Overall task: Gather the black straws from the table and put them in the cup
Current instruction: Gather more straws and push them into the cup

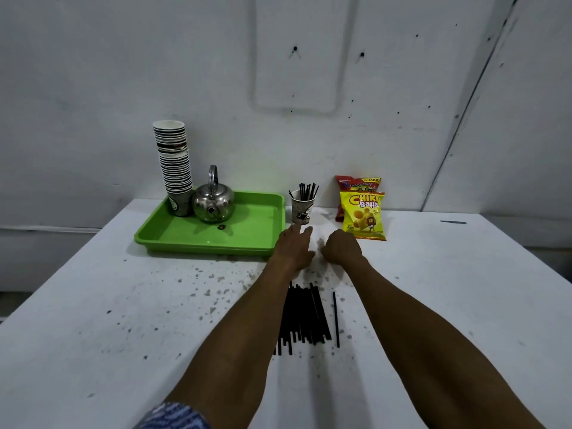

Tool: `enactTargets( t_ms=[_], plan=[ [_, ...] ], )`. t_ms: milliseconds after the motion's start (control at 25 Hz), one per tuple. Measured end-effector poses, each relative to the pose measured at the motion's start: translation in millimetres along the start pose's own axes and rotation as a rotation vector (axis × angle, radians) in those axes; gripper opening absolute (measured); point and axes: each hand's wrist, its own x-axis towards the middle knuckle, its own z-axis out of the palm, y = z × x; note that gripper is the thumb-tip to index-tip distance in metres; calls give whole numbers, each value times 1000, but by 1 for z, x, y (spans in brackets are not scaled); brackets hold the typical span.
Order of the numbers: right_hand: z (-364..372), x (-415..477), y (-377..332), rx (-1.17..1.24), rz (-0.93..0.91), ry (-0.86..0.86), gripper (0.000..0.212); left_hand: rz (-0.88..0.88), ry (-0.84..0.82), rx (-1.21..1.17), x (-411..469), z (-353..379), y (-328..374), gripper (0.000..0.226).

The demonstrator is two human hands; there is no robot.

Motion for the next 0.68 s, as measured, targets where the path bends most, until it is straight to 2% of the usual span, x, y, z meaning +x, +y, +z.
enactTargets(
  t_ms=[120, 280, 440, 560, 680],
  plan=[
    [5, -21, 6, -35, -10, -57, 36, 0, -50, 151, -20, 4, 4, 66],
    [2, -47, 8, -37, -14, -60, 30, -1, -76, 247, -41, 12, -2, 55],
    [-12, -95, 7, 42, 66, 42, 31, -7, -71, 149, -77, 11, 0, 44],
    [-14, -117, 8, 121, 115, 10, 14, -90, -28, -37, -100, 13, -2, 40],
    [-15, -136, 1, 173, 97, -64, 46, -132, 25, -63, -121, 18, 2, 42]
  ],
)
